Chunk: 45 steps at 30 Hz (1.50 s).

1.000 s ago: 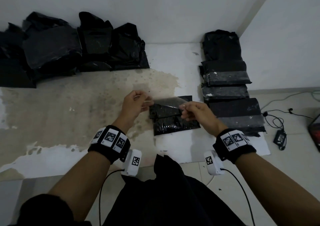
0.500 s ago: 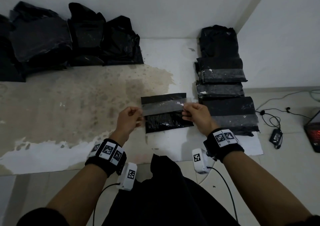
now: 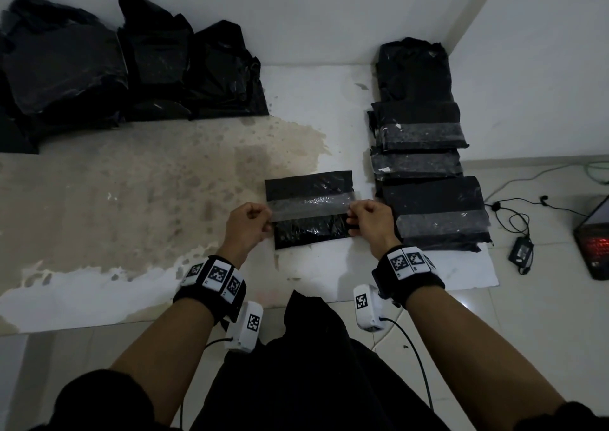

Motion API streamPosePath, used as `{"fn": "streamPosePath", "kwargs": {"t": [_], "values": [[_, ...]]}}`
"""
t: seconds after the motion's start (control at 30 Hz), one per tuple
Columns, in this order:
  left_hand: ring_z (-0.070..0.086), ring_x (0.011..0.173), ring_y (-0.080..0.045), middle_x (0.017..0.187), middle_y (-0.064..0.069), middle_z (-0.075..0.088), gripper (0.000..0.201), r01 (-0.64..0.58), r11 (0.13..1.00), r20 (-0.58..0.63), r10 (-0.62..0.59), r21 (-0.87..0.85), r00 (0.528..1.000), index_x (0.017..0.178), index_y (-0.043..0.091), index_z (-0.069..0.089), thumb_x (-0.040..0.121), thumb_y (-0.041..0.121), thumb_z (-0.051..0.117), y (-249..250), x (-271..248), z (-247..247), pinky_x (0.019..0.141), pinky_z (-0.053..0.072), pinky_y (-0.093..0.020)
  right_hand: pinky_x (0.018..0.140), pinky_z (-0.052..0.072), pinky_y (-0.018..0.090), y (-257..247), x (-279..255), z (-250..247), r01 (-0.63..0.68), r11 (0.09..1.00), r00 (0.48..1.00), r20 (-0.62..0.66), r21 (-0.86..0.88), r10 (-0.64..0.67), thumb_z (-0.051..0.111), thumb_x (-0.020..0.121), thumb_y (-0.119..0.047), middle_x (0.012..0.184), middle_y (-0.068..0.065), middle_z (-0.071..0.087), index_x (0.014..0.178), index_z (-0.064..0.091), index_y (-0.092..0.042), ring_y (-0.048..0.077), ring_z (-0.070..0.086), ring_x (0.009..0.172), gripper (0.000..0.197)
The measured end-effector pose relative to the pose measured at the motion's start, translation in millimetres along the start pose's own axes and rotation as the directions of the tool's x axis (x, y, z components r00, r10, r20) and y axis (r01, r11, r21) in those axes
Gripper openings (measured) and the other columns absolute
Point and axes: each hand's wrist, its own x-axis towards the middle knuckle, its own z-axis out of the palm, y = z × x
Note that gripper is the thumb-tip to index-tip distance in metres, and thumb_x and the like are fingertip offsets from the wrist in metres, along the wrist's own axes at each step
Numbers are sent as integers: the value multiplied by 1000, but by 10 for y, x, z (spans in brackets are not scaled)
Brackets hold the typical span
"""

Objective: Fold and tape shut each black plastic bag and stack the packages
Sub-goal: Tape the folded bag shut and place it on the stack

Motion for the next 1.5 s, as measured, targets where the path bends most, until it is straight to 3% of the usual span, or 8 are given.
{"fn": "streamPosePath", "kwargs": {"t": [0.23,0.4,0.53,0.83,1.07,1.23,1.37,1.5], "values": [[60,58,-12,76,-6,67,11,5,1000,-3,-5,30,1000,87,13,66,98,15,63,-43,58,49,46,44,-19,47,51,25,31,50,9,8,995,1000,-21,-95,-10,59,102,-19,81,1,66,91,67,-13,9,62,63,14],[62,54,-7,79,-9,69,9,-20,997,-34,23,76,999,87,9,69,95,11,66,-88,121,74,63,54,-24,45,48,24,41,84,25,6,988,999,-31,-154,-11,58,102,-19,81,2,67,90,67,-16,10,60,60,16],[67,79,-18,87,-3,72,6,-66,975,-88,86,213,992,88,14,73,92,20,72,-136,170,94,78,57,-31,49,47,27,30,100,52,15,983,998,-52,-185,-25,60,100,-19,77,2,66,84,66,-16,11,59,54,17],[65,75,-13,75,8,66,10,-130,924,-98,176,359,979,81,23,70,89,26,75,-145,183,87,70,50,-25,42,50,27,71,82,56,61,975,990,-115,-216,-87,70,94,-17,79,5,65,103,53,-12,12,59,48,20],[64,80,-16,83,7,65,10,-149,923,-129,206,356,970,92,17,67,92,27,68,-147,40,5,62,43,-24,64,50,34,139,-7,37,202,913,957,-126,-356,-261,58,101,-33,78,1,59,108,48,-13,18,60,65,24],[52,83,-14,102,2,56,10,-541,627,43,630,560,775,105,16,60,98,19,53,-118,-257,121,69,43,-30,53,39,30,224,-227,73,495,684,823,35,-536,-568,55,102,-26,67,1,58,101,46,-16,18,54,57,14],[43,136,-30,146,-14,49,50,-732,228,400,715,642,574,142,3,49,101,27,37,-288,-281,409,111,38,-46,93,48,43,317,-328,226,695,227,594,366,-683,-716,46,102,-28,121,11,59,126,57,-10,28,54,111,32],[9,154,-37,166,-20,13,61,-669,93,489,610,737,624,157,-1,17,108,34,24,-472,-196,564,122,20,-55,124,22,48,530,-287,339,722,20,569,576,-692,-587,23,109,-37,164,18,25,157,27,-1,30,17,155,61]]}}
